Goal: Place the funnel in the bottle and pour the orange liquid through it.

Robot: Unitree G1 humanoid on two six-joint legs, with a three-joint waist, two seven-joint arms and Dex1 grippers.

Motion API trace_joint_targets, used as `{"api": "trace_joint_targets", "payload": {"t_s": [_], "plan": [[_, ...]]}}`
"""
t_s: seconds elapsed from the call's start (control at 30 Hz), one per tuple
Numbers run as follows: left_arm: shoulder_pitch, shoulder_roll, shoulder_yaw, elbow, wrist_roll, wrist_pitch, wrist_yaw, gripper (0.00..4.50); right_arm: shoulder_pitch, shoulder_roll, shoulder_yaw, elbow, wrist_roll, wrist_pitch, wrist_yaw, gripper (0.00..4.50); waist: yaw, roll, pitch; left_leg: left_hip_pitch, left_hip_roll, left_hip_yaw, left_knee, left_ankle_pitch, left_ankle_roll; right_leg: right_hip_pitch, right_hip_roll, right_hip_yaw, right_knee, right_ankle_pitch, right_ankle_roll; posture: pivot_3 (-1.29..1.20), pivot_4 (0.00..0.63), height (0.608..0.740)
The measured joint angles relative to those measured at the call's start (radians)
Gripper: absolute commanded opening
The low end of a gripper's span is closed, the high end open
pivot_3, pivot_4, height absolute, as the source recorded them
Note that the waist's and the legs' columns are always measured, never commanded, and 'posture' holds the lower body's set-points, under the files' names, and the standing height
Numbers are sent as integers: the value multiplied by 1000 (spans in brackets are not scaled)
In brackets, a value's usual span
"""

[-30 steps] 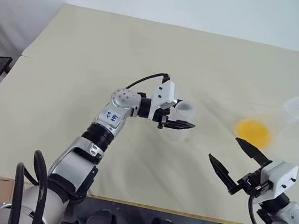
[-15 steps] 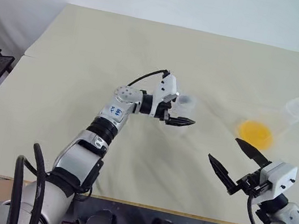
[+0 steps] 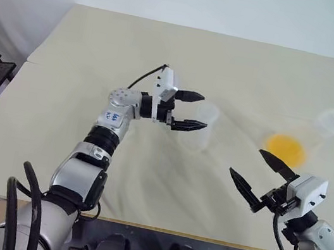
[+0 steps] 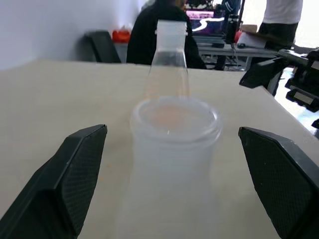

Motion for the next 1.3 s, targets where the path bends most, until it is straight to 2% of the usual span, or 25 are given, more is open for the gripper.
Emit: {"api": "trace_joint_targets", "payload": {"t_s": [0.07,0.13,0.2,0.27,0.33,0.47,0.6,0.67,0.73,0.83,0.97,1.1,1.3], "plan": [[0,8,16,-8,-9,-32,-9,4493,-2,0,0,3,-2,-3,0,4500,-2,0,0,0,0,0,0,0,0,0,0,0,0,0,0,0,150,740],[20,72,33,-33,-9,-74,-13,4493,-7,0,-1,11,-6,-11,0,4500,-8,0,0,1,0,0,0,0,0,0,0,0,1,0,0,0,150,740],[41,96,48,-65,-10,-68,-13,4493,-21,0,-1,26,-6,-17,4,4500,-9,0,0,1,1,0,0,0,0,0,0,0,1,0,0,0,150,740],[107,169,77,-178,-33,-65,-14,4493,-67,-24,3,71,-4,-20,40,4500,-14,0,0,0,1,0,0,0,0,0,0,0,1,0,0,0,150,740],[221,287,156,-364,-85,-26,-5,4493,-152,-54,26,126,23,-13,114,4500,-31,1,0,1,2,-3,0,0,0,0,0,1,2,0,0,0,150,740],[436,395,258,-614,-166,90,46,4493,-264,-76,81,182,68,21,204,4500,-38,1,0,3,2,-7,-1,0,0,0,-1,3,2,0,0,0,150,740],[832,465,423,-905,-261,252,126,4493,-389,-81,158,226,100,75,293,4500,-54,1,0,4,4,-9,-3,0,1,1,-4,2,3,0,0,0,150,740],[1012,461,503,-996,-294,306,180,4493,-423,-92,197,248,99,87,347,4500,-52,0,0,3,4,-11,-3,0,1,1,-5,1,2,0,0,0,150,740],[1106,447,559,-1037,-298,307,206,4493,-441,-93,223,256,97,88,377,4500,-42,0,0,3,3,-12,-2,-1,1,3,-6,0,1,0,0,0,150,740],[1352,368,681,-1112,-298,262,259,4493,-471,-109,266,284,82,85,452,4500,-31,0,0,4,2,-11,-2,-1,2,4,-8,0,0,0,0,0,150,740],[1542,265,715,-1207,-299,230,302,4493,-493,-114,282,322,67,67,505,4500,-19,0,0,4,1,-12,-1,-2,3,5,-8,0,-1,0,0,0,150,740],[1603,217,680,-1341,-300,219,353,4493,-500,-114,283,360,54,54,531,4500,-12,0,0,4,1,-11,-1,-2,3,6,-8,0,-2,0,0,0,150,740],[1548,195,478,-1481,-292,282,462,4493,-494,-115,279,395,31,32,545,4500,-14,1,0,4,2,-9,-1,-2,3,5,-7,1,-1,0,0,0,150,740]]}}
